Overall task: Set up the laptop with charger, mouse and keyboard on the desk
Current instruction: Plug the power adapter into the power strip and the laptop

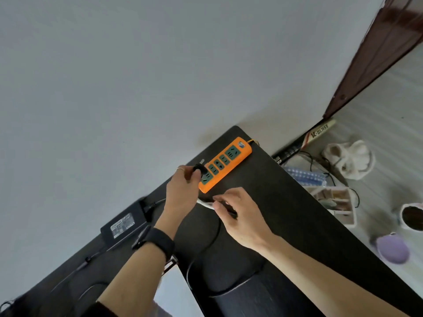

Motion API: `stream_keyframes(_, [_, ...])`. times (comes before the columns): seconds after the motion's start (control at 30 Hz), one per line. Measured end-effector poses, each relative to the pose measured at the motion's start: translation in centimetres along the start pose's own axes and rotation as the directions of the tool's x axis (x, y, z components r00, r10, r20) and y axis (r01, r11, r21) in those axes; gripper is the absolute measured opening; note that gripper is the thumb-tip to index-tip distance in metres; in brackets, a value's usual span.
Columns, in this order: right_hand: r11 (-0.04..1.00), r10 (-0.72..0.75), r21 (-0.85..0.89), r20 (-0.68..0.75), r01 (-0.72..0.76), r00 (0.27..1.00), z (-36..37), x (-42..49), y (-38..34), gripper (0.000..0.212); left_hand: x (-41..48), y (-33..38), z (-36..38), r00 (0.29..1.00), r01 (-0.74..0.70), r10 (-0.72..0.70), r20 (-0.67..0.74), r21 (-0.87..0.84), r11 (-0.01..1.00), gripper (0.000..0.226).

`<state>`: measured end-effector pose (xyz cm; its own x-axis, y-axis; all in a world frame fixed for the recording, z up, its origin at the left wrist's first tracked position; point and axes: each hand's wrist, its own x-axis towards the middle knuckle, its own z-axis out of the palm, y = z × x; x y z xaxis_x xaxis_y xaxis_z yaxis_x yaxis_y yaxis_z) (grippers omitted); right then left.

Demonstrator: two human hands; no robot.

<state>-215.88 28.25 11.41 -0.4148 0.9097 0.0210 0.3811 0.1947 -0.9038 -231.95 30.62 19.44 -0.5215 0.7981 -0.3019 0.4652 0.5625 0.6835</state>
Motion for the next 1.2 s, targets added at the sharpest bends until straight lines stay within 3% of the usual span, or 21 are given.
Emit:
stream_keyframes(0.13, [0.918, -0.062, -0.397, -0.14, 0.001, 0.988, -0.4, 3.9, 0.8, 0.046, 1.6, -0.7, -2.0, 0.981, -0.193, 0.186, 0.055, 0.361, 0.913, 0.009])
stream_keyframes(0.3, [0.743, -0.068, -0.66, 0.089, 0.11, 0.994, 0.0, 5.2, 4.0, 0.065, 2.1, -2.0, -2.5, 0.963, -0.264, 0.197, 0.182, 0.525, 0.809, 0.025])
stream_keyframes(0.7, [0.729, -0.044, -0.68, 0.063, 0.076, 0.997, 0.5, 5.1, 4.1, 0.068, 3.2, -0.8, -2.9, 0.925, -0.378, 0.252, 0.284, 0.645, 0.664, 0.032])
stream_keyframes(0.83, [0.733, -0.043, -0.677, 0.049, 0.065, 0.998, 0.5, 5.1, 4.2, 0.068, 3.1, -0.2, -2.7, 0.905, -0.425, 0.264, 0.334, 0.719, 0.549, 0.034])
stream_keyframes(1.2, [0.73, -0.068, -0.681, 0.01, 0.056, 0.998, 0.7, 4.9, 4.2, 0.066, 3.2, 0.8, -0.6, 0.854, -0.515, 0.293, 0.429, 0.777, 0.363, 0.031])
